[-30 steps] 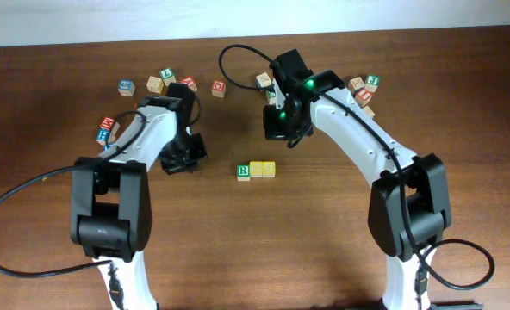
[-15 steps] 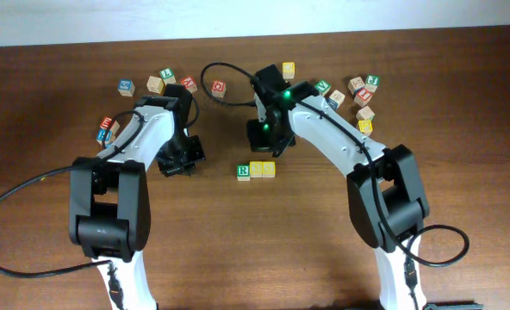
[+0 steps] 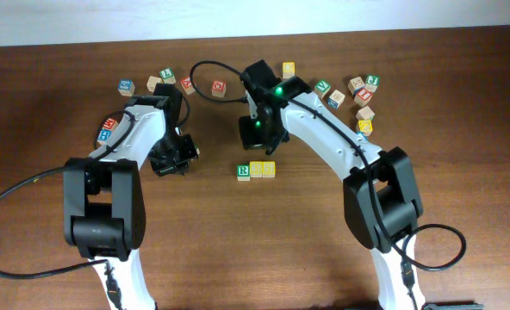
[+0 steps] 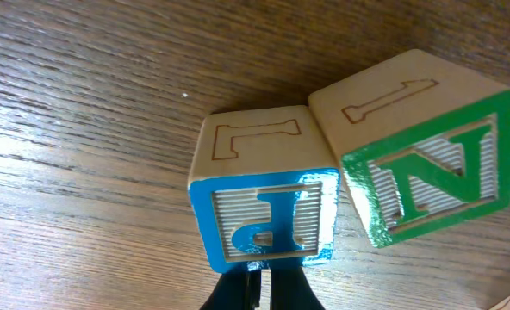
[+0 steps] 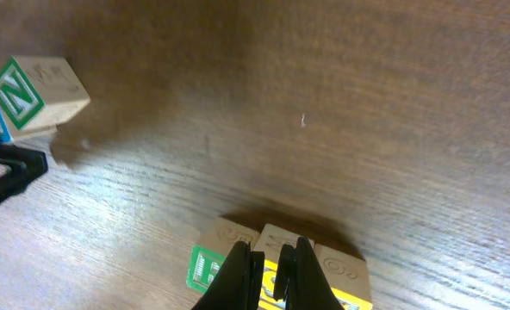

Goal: Spell out RSS

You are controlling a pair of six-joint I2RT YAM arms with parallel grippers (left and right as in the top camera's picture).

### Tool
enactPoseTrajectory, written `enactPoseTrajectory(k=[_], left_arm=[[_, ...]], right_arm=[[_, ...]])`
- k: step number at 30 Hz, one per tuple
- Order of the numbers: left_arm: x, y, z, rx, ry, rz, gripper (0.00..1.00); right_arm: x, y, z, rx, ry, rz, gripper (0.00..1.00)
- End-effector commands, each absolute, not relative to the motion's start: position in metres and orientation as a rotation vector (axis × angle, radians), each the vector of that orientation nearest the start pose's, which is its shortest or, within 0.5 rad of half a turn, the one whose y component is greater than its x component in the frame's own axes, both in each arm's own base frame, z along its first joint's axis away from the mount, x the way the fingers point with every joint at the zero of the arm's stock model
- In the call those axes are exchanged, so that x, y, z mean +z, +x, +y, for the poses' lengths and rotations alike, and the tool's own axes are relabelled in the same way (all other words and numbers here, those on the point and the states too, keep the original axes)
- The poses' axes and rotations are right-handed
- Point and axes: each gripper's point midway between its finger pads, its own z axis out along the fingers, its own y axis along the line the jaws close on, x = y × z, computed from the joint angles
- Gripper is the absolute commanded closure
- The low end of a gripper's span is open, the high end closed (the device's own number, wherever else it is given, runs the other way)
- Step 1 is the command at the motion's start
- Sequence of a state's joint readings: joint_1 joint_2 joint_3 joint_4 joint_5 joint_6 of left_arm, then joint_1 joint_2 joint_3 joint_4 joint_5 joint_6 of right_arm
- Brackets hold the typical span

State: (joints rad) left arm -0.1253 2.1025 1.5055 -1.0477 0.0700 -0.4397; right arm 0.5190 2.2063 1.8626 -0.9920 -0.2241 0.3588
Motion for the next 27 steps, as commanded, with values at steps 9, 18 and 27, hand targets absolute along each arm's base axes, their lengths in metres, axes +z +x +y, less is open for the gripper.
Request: enactPoseTrajectory(k=[9, 18, 27], left_arm=[[0.008, 0.374, -0.040, -0.070, -0.554, 3.177, 1.00], [0.008, 0.367, -0.003, -0.063, -0.744, 3.174, 1.00], [0.008, 0.366, 0.001, -0.032, -0.744, 3.172, 1.00]], right_arm=[[0.102, 0.343, 0.259, 0.293, -0.291, 3.210, 0.96], [0.083, 0.304, 0.275, 0.188, -0.096, 3.321, 0.96], [0.036, 0.289, 0.296, 0.197, -0.076, 3.301, 0.96]])
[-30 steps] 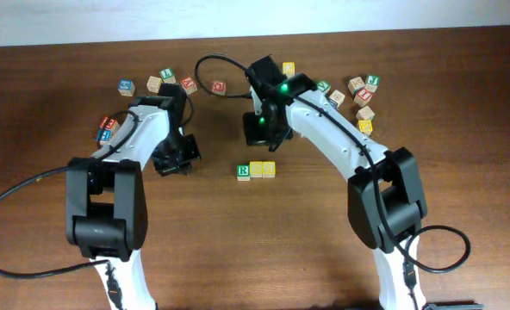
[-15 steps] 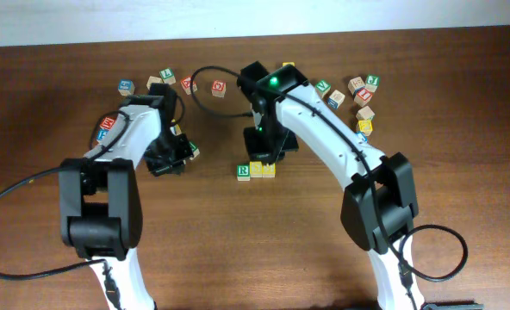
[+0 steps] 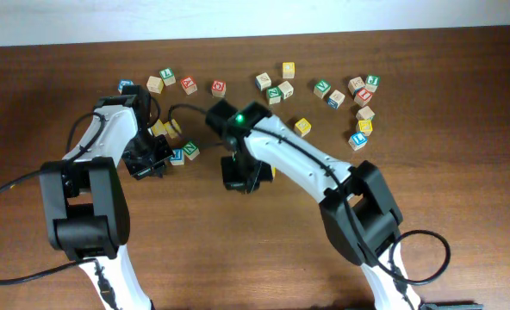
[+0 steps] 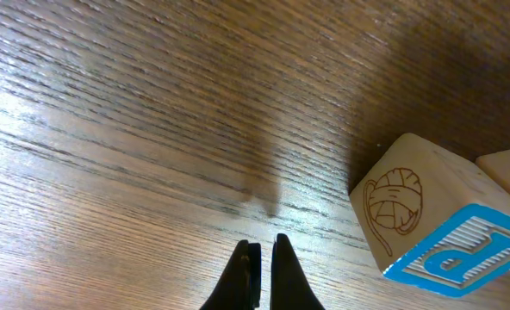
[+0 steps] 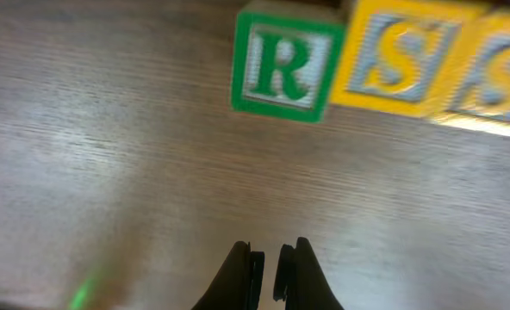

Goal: Spell out RSS

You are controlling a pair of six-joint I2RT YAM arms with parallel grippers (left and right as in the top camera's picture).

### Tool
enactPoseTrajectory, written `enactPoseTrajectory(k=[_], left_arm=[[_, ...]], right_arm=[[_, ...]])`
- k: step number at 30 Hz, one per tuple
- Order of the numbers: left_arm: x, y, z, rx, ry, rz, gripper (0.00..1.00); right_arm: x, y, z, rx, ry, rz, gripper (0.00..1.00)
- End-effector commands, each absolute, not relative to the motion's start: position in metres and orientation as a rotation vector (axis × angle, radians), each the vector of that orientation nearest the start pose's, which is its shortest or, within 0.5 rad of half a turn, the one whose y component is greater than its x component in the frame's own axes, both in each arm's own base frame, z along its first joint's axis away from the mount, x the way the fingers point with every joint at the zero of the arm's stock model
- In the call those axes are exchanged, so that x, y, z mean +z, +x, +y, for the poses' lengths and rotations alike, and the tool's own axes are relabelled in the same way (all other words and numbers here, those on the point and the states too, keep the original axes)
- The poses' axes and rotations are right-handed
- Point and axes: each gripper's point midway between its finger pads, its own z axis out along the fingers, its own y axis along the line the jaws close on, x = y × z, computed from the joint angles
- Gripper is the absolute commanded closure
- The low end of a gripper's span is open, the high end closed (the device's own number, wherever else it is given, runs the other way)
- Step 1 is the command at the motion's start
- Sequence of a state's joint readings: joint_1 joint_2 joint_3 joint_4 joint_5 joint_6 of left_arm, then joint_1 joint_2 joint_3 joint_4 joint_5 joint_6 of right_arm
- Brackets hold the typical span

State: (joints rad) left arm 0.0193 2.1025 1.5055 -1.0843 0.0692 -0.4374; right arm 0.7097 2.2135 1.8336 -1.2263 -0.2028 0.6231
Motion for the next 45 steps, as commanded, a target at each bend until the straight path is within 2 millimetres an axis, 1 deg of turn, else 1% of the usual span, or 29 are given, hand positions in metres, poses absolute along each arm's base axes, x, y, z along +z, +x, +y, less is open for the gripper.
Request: enactPoseTrajectory(k=[1, 4, 6, 12, 16, 26, 30, 36, 45], left_arm=[[0.008, 0.366, 0.001, -0.032, -0.744, 3.172, 1.00], [0.008, 0.366, 0.001, -0.033, -0.744, 3.172, 1.00], [0.007, 0.366, 0.001, -0.033, -0.744, 3.172, 1.00], [0.008, 0.366, 0.001, -0.033, -0.744, 3.173, 1.00], [0.008, 0.366, 0.001, -0.033, -0.744, 3.173, 1.00], [0.008, 0.366, 0.001, -0.033, -0.744, 3.173, 1.00], [0.008, 0.366, 0.001, -0.033, -0.744, 3.172, 1.00], [0.007, 0.366, 0.001, -0.032, -0.744, 3.173, 1.00], [0.007, 0.366, 0.001, -0.033, -0.744, 3.173, 1.00]], right_arm=[[0.030, 0.289, 0.296, 0.197, -0.074, 3.300, 0.96], [0.017, 0.289, 0.295, 0.210, -0.074, 3.291, 0.96], [0.014, 0.291, 0.296, 0.220, -0.075, 3.281, 0.96], [0.013, 0.300, 0.303, 0.256, -0.084, 3.242, 0.96], [0.012, 0.306, 0.296, 0.192, -0.082, 3.211, 0.96], [0.011, 0.313, 0.302, 0.226, -0.084, 3.182, 0.96], [0.005, 0.313, 0.302, 0.217, -0.083, 3.191, 0.96], [-0.011, 0.309, 0.299, 0.183, -0.078, 3.226, 0.96], [-0.015, 0.313, 0.298, 0.163, -0.078, 3.208, 0.96]])
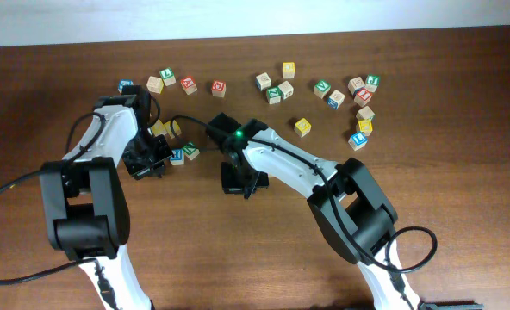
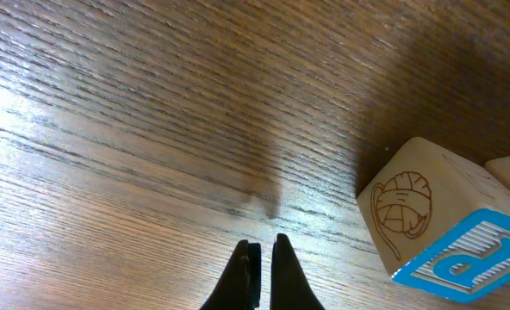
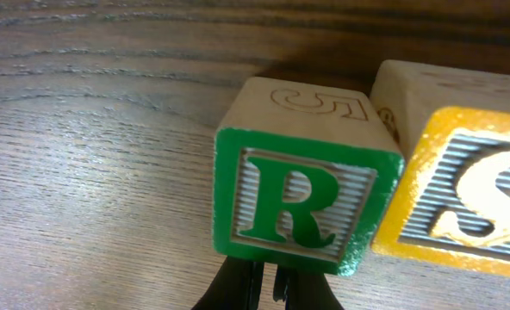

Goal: Spell out RSS

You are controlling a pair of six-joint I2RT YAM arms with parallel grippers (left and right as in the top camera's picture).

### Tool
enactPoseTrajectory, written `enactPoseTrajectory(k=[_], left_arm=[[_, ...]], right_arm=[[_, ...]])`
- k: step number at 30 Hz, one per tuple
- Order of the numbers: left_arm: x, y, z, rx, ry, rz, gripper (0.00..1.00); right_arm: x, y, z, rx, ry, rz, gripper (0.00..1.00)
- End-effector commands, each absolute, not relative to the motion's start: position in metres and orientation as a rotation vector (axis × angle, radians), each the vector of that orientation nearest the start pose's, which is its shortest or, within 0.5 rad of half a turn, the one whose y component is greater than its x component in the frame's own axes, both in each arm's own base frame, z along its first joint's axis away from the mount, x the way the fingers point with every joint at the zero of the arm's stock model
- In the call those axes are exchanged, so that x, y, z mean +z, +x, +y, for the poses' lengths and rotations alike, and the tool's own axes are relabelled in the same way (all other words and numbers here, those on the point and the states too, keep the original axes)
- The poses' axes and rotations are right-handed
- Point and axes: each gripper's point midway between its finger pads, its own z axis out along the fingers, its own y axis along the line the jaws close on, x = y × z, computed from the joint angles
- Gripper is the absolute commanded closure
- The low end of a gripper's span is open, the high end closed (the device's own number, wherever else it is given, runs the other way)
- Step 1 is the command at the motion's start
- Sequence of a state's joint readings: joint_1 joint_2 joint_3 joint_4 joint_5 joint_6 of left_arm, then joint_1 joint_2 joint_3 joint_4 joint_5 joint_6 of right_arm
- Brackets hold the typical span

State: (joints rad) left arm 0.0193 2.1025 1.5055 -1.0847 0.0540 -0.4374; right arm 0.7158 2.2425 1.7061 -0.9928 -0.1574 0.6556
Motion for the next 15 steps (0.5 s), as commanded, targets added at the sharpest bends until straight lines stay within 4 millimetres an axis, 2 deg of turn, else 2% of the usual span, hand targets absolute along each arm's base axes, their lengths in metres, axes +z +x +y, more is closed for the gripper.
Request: enactPoseTrajectory(k=[1, 15], left_arm=[[0.0076, 0.3660, 0.0007, -0.033, -0.744, 3.173, 1.00], [0.0076, 0.3660, 0.0007, -0.033, -0.744, 3.173, 1.00]], right_arm=[[-0.0148, 0.3140, 0.2972, 0.152, -0.078, 3.203, 0.96], [-0.0154, 0.3205, 0.2936, 0.114, -0.076, 3.172, 0.96]])
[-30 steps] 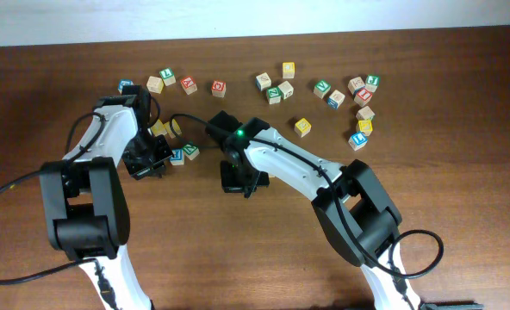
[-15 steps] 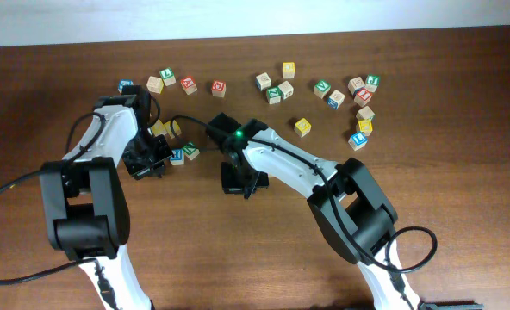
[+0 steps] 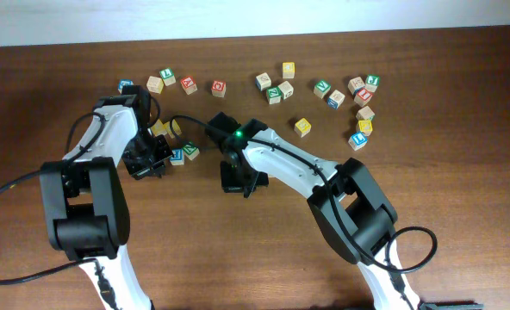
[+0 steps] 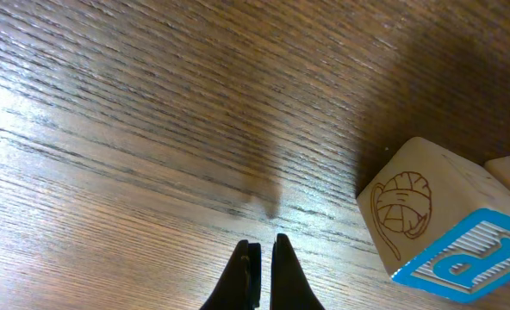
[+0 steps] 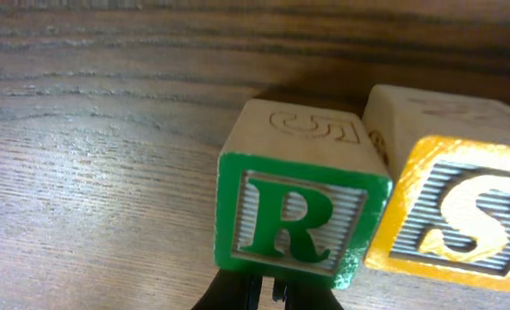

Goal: Spell out RSS

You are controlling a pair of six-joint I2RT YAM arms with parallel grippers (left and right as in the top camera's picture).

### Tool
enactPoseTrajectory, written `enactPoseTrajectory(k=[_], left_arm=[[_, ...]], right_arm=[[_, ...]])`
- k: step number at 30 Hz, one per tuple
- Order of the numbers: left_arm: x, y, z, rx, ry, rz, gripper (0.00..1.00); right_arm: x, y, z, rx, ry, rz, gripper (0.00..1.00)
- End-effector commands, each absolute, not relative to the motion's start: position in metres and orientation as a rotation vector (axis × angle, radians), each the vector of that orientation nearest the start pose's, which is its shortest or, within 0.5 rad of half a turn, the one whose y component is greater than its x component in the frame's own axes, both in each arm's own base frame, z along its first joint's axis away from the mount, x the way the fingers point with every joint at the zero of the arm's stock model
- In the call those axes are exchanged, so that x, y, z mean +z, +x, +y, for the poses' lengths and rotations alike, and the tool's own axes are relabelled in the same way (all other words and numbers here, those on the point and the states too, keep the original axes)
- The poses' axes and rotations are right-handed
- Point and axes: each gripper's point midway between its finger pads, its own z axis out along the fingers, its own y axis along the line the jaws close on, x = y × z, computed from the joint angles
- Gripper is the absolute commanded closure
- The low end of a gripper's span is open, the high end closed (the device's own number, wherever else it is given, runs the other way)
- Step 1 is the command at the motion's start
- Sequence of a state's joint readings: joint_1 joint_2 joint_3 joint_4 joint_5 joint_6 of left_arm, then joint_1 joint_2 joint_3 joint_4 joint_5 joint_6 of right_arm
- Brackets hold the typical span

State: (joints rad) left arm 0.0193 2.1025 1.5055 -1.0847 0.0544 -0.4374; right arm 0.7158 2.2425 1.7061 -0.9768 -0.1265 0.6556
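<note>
In the right wrist view the green R block (image 5: 300, 215) stands with a yellow S block (image 5: 462, 220) touching its right side. My right gripper (image 5: 266, 294) is shut, its tips right at the lower front edge of the R. In the overhead view my right gripper (image 3: 236, 182) and arm cover the row. My left gripper (image 3: 143, 164) is off to the left. It is shut on nothing (image 4: 261, 258) over bare wood, beside a block with a blue letter (image 4: 444, 232).
A blue-letter block (image 3: 177, 156) and a green-letter block (image 3: 190, 151) lie right of my left gripper. Several loose blocks lie along the back, from a blue one (image 3: 126, 86) to a green one (image 3: 372, 81). A yellow block (image 3: 302, 127) sits mid-right on the wooden table (image 3: 462, 189).
In the right wrist view the S block shows a little more and the gripper tips sit slightly further under the R. The left arm has not moved.
My right gripper was shut on the far side of the R, S, S row, and my left was shut against the P and N blocks. Then the right faced the row from the near side and the left stood apart from its blocks. Now the right tips are at the R.
</note>
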Motion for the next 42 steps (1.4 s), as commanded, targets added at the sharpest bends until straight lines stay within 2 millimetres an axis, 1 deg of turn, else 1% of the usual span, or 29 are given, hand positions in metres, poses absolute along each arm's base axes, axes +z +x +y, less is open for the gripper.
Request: enactPoseTrajectory(k=[1, 22, 27, 33, 36, 42], left_arm=[[0.0076, 0.3660, 0.0007, -0.033, -0.744, 3.173, 1.00], [0.0075, 0.3661, -0.0002, -0.033, -0.740, 3.174, 1.00], [0.0076, 0.3663, -0.0002, -0.033, -0.739, 3.173, 1.00], [0.0074, 0.3665, -0.0002, -0.033, -0.739, 3.173, 1.00], [0.0075, 0.3670, -0.0002, -0.034, -0.739, 3.170, 0.99], [0.0075, 0.3671, -0.0002, -0.034, -0.739, 3.170, 0.99]], right_arm=[[-0.0154, 0.3205, 0.2936, 0.114, -0.076, 3.172, 0.96], [-0.0155, 0.3222, 0.2930, 0.106, -0.076, 3.164, 0.96], [-0.0150, 0.3180, 0.2979, 0.153, -0.079, 3.185, 0.96], [-0.0152, 0.3200, 0.2972, 0.140, -0.081, 3.174, 0.96], [-0.0156, 0.3244, 0.2923, 0.095, -0.112, 3.150, 0.96], [-0.0156, 0.3261, 0.2931, 0.097, -0.163, 3.139, 0.96]])
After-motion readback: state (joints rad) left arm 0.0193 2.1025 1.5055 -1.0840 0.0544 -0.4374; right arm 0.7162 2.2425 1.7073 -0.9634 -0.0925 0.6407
